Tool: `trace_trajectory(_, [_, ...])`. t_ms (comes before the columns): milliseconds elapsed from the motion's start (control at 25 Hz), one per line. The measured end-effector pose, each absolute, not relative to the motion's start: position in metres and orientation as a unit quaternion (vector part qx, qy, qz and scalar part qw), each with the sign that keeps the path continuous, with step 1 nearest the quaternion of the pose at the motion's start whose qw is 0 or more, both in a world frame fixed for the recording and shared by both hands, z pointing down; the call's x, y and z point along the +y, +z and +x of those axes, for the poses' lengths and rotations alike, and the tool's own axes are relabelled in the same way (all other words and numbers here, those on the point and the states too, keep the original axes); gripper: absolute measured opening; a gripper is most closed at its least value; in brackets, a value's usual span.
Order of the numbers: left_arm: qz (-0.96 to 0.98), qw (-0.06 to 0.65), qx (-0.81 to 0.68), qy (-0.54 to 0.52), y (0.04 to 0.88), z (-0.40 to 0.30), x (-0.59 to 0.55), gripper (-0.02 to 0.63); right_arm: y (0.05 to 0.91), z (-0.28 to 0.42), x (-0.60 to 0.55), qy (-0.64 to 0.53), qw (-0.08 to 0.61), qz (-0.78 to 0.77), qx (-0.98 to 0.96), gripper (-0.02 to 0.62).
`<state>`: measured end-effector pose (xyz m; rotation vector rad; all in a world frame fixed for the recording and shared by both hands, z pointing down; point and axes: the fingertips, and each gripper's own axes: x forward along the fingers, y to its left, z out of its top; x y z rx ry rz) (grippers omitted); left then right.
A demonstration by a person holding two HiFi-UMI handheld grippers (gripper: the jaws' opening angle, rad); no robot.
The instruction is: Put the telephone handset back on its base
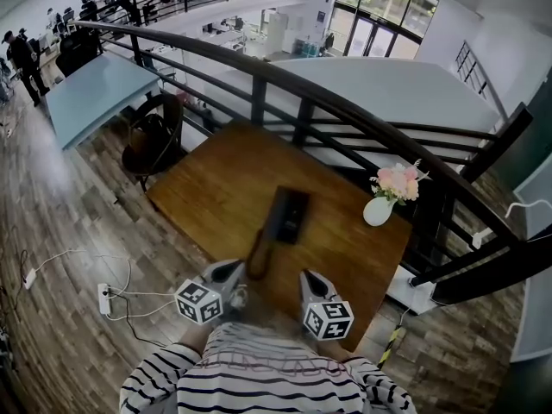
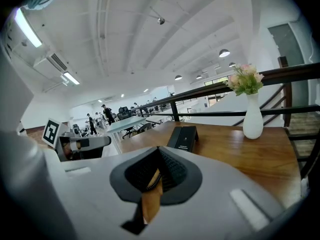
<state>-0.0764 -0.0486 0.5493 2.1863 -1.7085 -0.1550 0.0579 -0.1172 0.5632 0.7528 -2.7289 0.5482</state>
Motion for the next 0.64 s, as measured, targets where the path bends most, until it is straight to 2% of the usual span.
trace_trajectory(640, [0.768, 0.187, -0.611, -0.047, 0.5591, -0.0739, -0.0415, 0.0, 0.5732, 0.0591, -0.1112, 0.195, 0.13, 0.249, -0.94, 0.0])
